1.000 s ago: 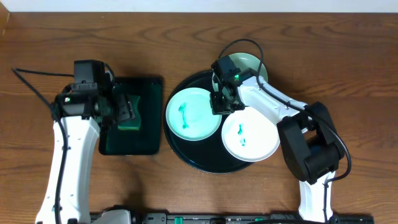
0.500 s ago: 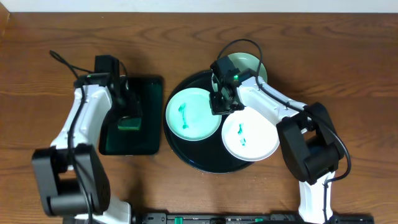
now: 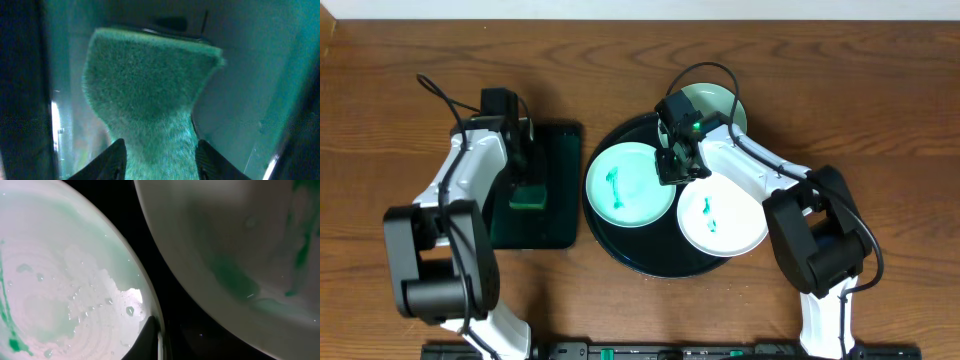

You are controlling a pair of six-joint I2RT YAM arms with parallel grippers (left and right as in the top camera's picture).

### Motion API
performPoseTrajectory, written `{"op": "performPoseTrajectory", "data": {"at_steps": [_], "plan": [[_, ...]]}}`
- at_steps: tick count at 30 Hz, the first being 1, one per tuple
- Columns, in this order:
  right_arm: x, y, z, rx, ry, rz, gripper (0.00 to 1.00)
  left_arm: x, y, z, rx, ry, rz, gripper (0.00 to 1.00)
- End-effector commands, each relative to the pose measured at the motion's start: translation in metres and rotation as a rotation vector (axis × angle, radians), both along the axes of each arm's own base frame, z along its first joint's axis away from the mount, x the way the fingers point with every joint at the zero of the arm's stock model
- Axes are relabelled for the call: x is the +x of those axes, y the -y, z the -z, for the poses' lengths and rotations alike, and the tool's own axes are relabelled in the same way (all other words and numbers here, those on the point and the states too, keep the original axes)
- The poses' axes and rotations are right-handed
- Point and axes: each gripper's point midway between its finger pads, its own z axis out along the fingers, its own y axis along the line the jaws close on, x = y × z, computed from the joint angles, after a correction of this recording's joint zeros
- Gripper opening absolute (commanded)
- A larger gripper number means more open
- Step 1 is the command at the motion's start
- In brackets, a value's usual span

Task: Clean dirty plates on tray and stack at the side
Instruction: 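Grasp the green sponge with the left gripper and lift it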

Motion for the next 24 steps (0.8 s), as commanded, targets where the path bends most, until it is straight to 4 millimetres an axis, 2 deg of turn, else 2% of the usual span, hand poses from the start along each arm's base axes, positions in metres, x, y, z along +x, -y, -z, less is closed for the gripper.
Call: {"op": "performPoseTrajectory", "data": {"at_steps": [1, 4, 6, 11, 14, 20, 24], "plan": [[-0.007, -0.009, 0.011, -0.018, -0.005, -0.03, 0.02, -0.002, -0.01, 0.013, 0.045, -0.037, -0.057, 0.42], [-0.007, -0.008, 0.011, -0.019, -0.005, -0.029, 0.03, -0.001, -0.012, 0.02, 0.051, -0.048, -0.073, 0.42], [-0.007, -0.008, 0.011, -0.019, -0.005, -0.029, 0.03, 0.0, -0.012, 0.024, 0.051, -0.051, -0.073, 0.37], [-0.007, -0.008, 0.011, -0.019, -0.005, -0.029, 0.03, 0.002, -0.012, 0.026, 0.051, -0.044, -0.073, 0.15], [-0.007, -0.008, 0.011, -0.019, -0.005, -0.029, 0.04, 0.004, -0.012, 0.026, 0.051, -0.035, -0.073, 0.07], [-0.007, -0.008, 0.011, -0.019, -0.004, -0.029, 0.04, 0.003, -0.012, 0.022, 0.051, -0.04, -0.073, 0.07], [-0.006, -0.009, 0.011, -0.018, -0.002, -0.029, 0.03, 0.009, -0.013, -0.002, 0.052, -0.007, -0.074, 0.07]]}}
